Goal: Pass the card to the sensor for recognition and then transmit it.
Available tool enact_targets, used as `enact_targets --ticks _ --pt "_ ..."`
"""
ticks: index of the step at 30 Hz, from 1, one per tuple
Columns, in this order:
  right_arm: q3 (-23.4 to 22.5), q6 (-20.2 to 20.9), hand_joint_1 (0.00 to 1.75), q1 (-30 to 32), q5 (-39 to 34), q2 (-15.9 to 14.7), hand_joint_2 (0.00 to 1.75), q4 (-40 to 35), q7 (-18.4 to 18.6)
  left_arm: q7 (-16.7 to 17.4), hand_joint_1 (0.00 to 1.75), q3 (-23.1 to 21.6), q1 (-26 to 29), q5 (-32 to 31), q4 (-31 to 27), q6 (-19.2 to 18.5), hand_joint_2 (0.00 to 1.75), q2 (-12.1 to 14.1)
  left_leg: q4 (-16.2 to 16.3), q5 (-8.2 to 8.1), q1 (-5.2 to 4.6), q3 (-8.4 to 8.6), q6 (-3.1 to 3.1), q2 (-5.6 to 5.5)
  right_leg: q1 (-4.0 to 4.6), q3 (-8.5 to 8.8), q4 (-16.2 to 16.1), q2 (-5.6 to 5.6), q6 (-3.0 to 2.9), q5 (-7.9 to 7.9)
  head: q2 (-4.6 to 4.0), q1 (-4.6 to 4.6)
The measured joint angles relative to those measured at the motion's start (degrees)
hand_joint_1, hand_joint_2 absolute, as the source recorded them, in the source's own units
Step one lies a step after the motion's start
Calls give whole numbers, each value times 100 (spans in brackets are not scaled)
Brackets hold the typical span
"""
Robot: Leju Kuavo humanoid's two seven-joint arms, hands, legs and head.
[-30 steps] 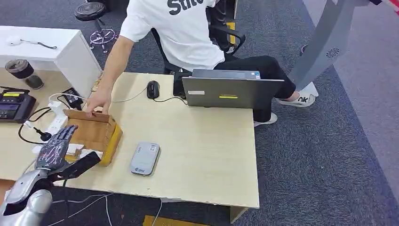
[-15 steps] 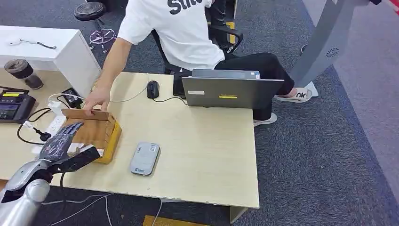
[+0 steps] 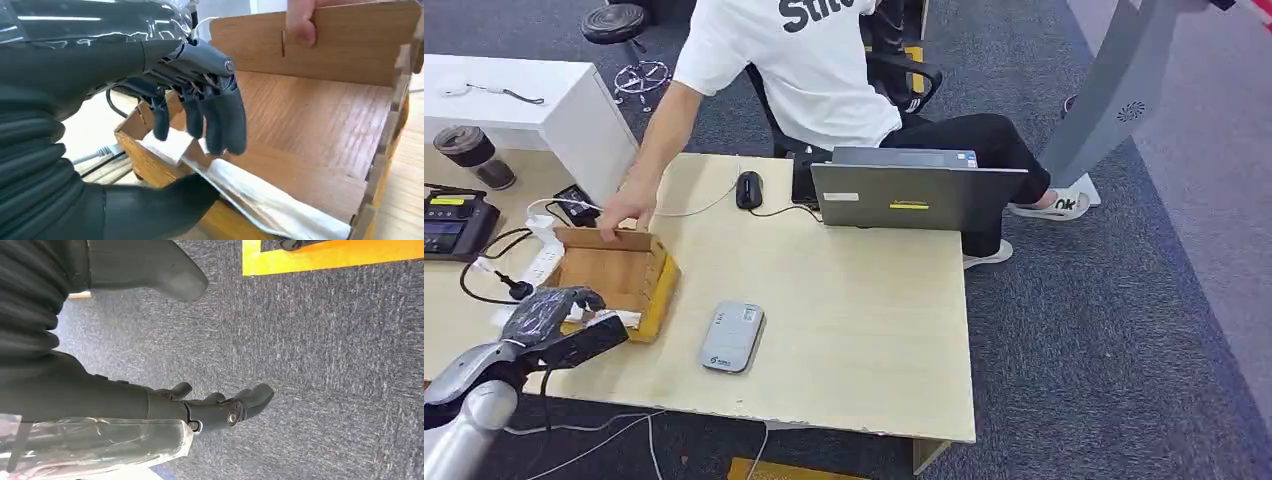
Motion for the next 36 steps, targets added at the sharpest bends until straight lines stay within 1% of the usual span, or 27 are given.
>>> enact_targets --ticks 2,4,5,6,11,18,21,23,24,25,26,36 --pt "4 2 0 0 0 -2 175 0 -2 -33 141 -2 0 44 0 -18 175 24 0 0 0 0 0 2 0 0 0 2 0 0 0 0" --pt "7 4 0 0 0 -4 175 4 -2 -68 147 -7 -2 74 0 -37 175 42 0 0 -1 0 1 4 0 0 0 5 0 0 0 0" --pt "9 4 0 0 2 -7 175 9 -4 -68 141 -11 2 76 0 -48 175 48 0 -1 -1 0 1 3 0 -1 0 5 0 0 0 0" --pt "11 4 0 0 2 -7 175 13 -4 -70 141 -15 11 79 0 -48 175 50 0 -1 0 -1 1 1 0 -1 0 3 0 0 0 2" --pt "15 0 0 -4 2 -9 175 17 -4 -81 152 -26 66 87 0 -48 175 72 0 -1 0 -1 1 1 0 -2 0 3 0 0 0 0" --pt "15 0 0 -5 2 -9 175 22 -7 -81 152 -28 100 87 0 -48 175 101 0 -1 0 -1 1 0 0 -1 0 2 0 0 0 0" --pt "17 0 0 -8 2 -9 175 24 -7 -81 162 -33 104 87 0 -48 175 114 0 -1 0 -1 1 1 0 -1 0 2 0 0 0 0" --pt "20 0 0 -7 4 -9 175 24 -7 -83 166 -39 104 87 0 -48 175 120 0 -1 0 -1 1 1 0 -1 0 2 0 0 0 2" --pt "22 2 0 -8 11 -9 175 24 -7 -81 171 -42 108 90 0 -48 175 129 0 -1 0 -2 1 1 0 -1 0 2 0 0 0 0" --pt "22 0 0 -9 11 -9 175 24 -7 -83 169 -42 112 92 0 -48 175 133 0 -1 0 -2 1 1 0 -1 0 2 0 0 0 2" --pt "22 0 0 -7 11 -9 175 24 -7 -81 175 -42 113 92 0 -48 175 138 0 -1 0 -2 1 1 0 -1 0 2 0 0 0 0" --pt "24 -2 0 -8 20 -9 175 26 -15 -35 175 -59 47 24 -24 30 175 267 0 -1 0 0 1 1 0 -2 0 3 0 0 0 0"
